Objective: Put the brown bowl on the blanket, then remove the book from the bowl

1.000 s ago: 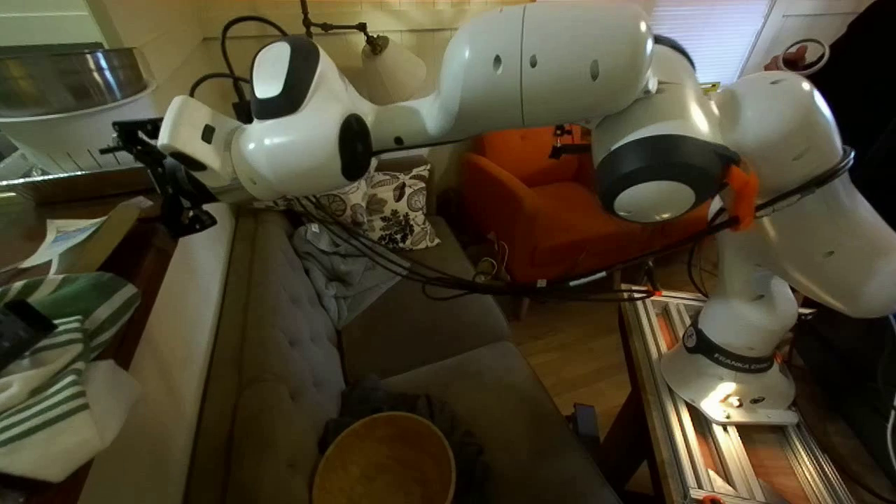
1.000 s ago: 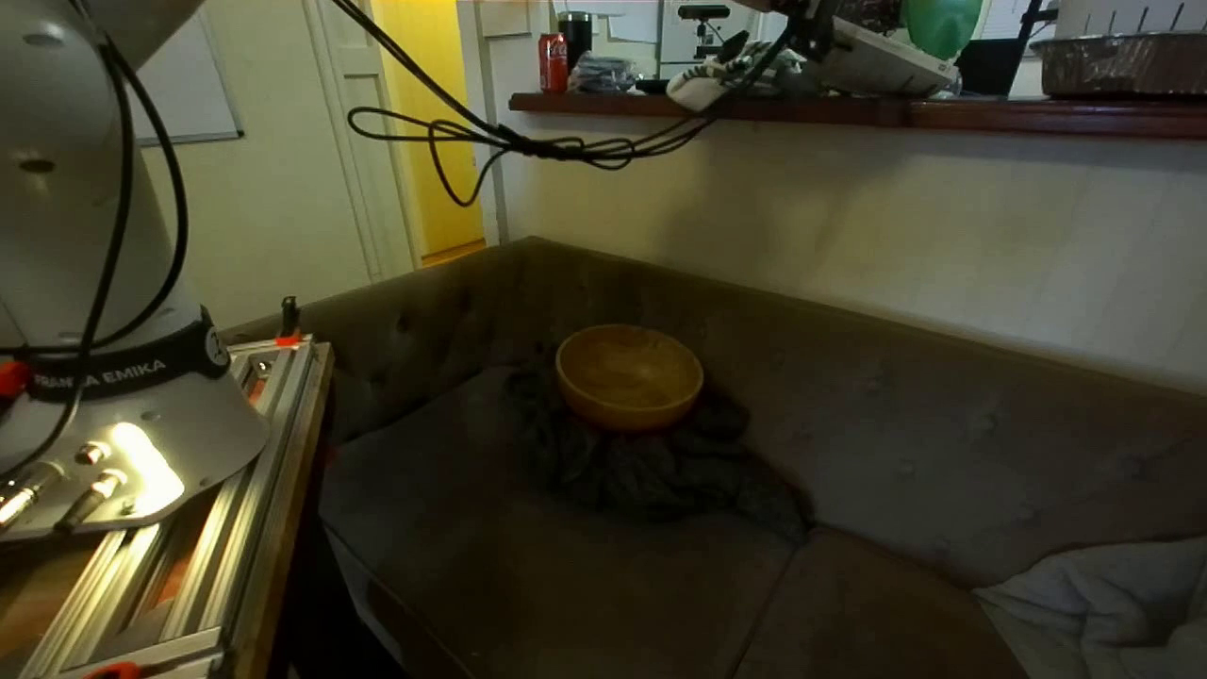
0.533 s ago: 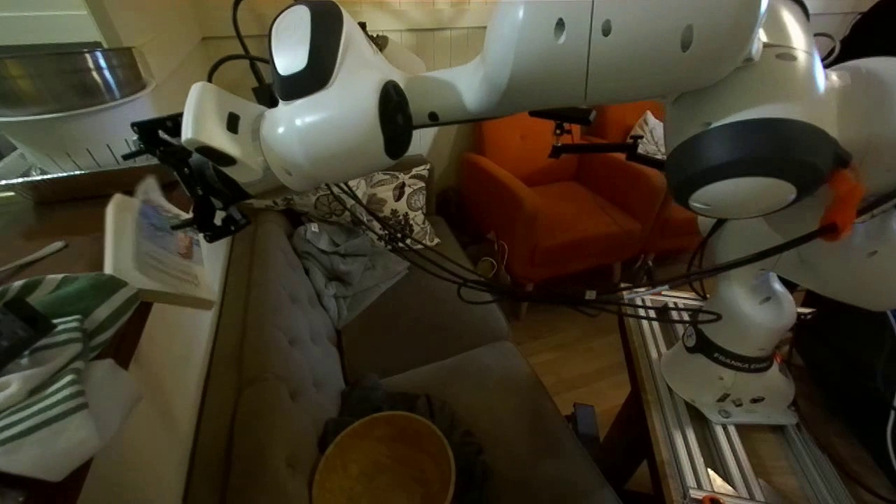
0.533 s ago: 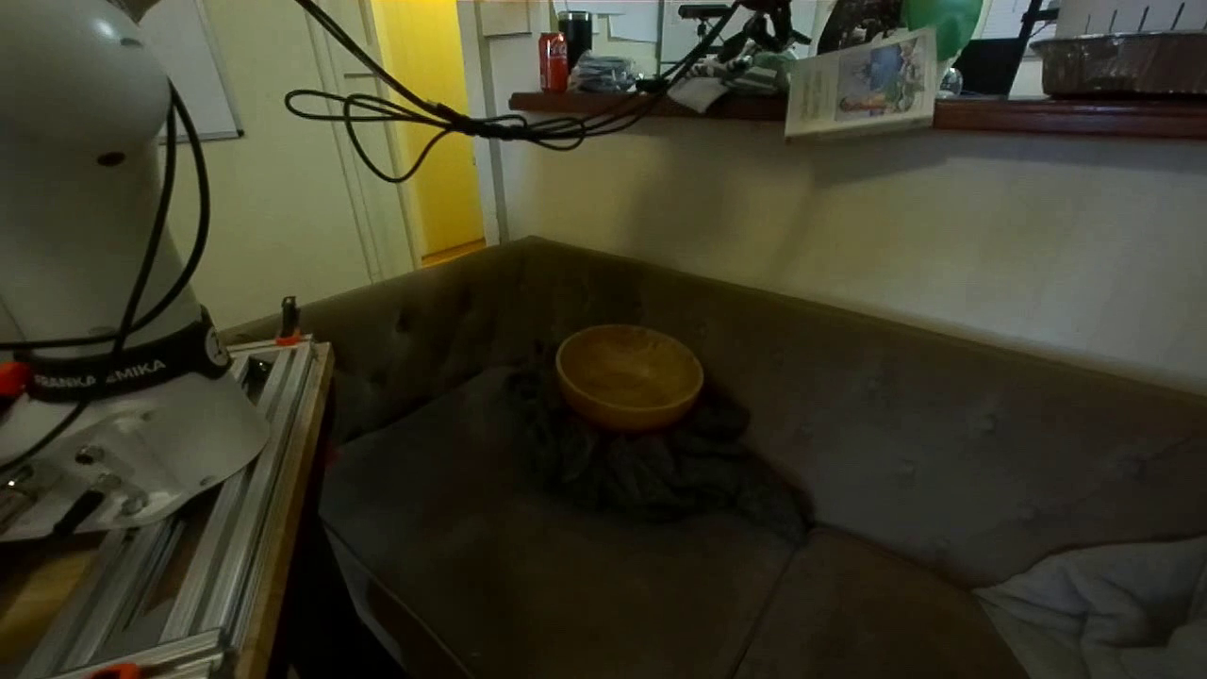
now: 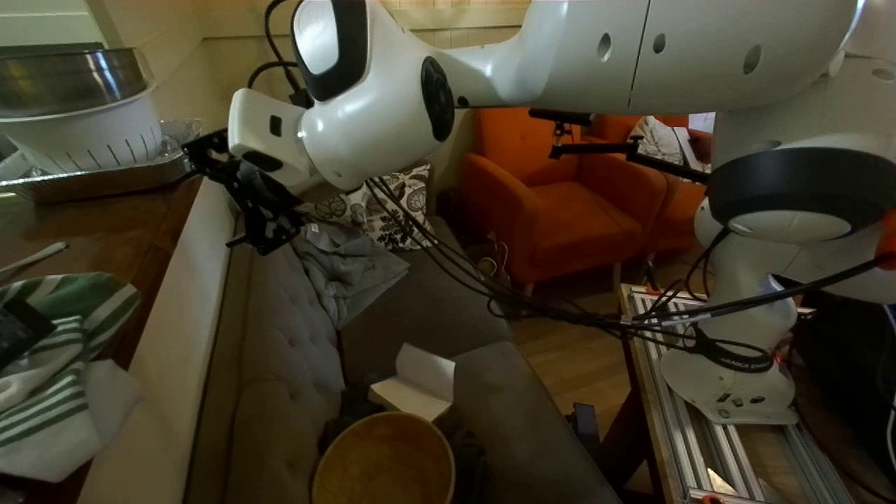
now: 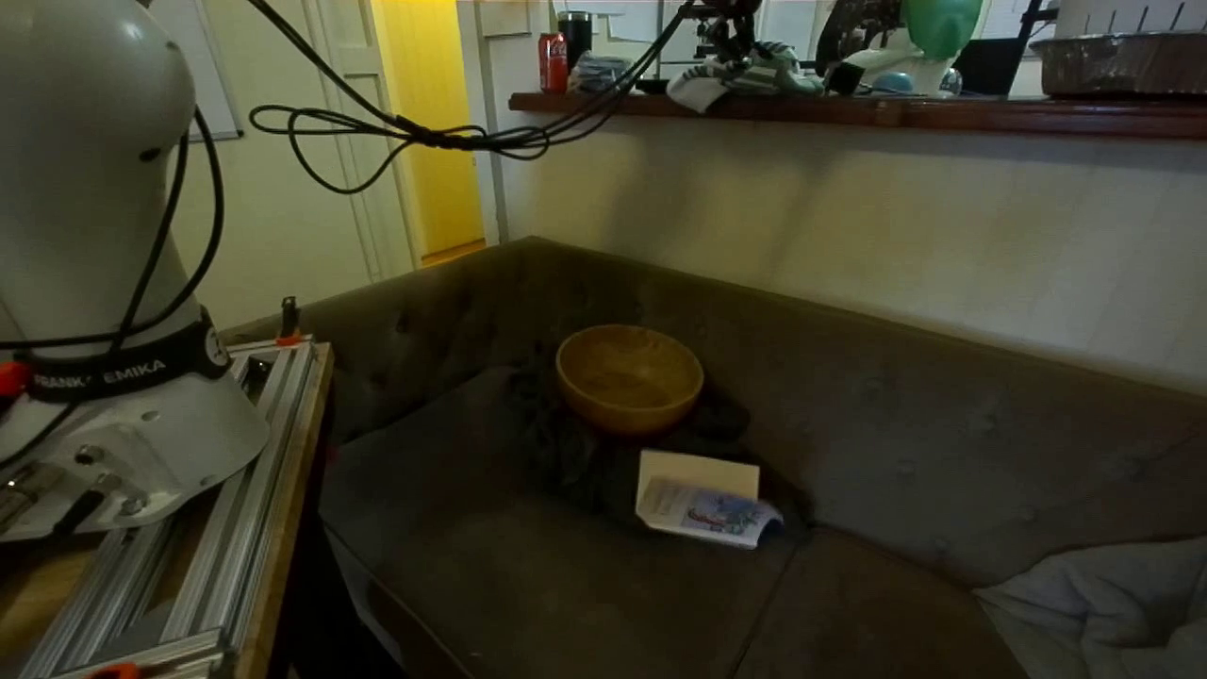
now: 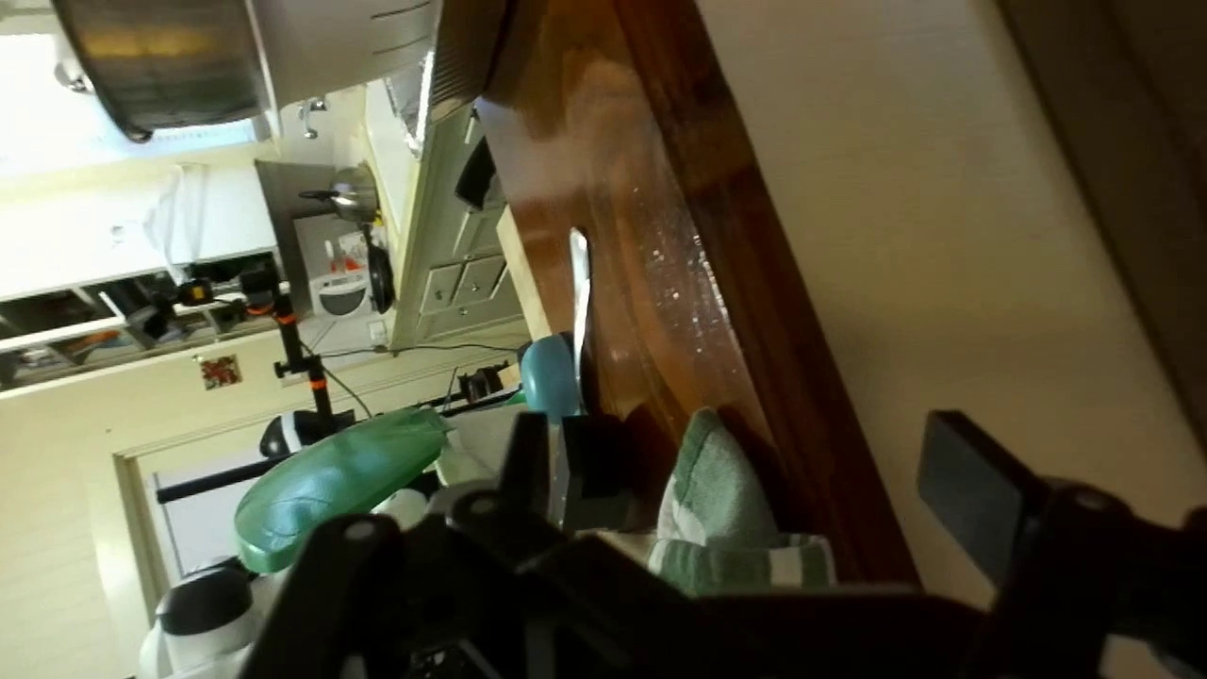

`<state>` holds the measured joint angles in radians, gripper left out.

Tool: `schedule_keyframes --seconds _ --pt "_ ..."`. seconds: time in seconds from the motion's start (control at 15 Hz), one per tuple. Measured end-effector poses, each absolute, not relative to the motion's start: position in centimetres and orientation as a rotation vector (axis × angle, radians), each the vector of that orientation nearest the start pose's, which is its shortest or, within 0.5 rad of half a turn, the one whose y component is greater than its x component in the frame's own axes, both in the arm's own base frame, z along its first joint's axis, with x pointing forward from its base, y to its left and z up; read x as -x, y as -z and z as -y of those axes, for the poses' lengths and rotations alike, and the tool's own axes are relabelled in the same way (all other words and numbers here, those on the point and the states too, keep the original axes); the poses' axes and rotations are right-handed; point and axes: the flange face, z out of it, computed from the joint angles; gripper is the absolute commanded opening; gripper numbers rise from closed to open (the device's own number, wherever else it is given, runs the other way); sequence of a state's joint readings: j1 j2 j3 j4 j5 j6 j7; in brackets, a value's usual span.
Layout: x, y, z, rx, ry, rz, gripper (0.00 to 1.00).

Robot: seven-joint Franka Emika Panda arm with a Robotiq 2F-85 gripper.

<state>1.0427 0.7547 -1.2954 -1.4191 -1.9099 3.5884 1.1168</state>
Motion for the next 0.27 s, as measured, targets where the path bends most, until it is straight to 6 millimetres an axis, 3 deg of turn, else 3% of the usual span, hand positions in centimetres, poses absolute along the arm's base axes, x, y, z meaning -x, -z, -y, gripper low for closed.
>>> schedule_keyframes --seconds 0.27 --pt "-62.6 -44.7 -16.7 -1.734 -0.925 -1.541 1.0"
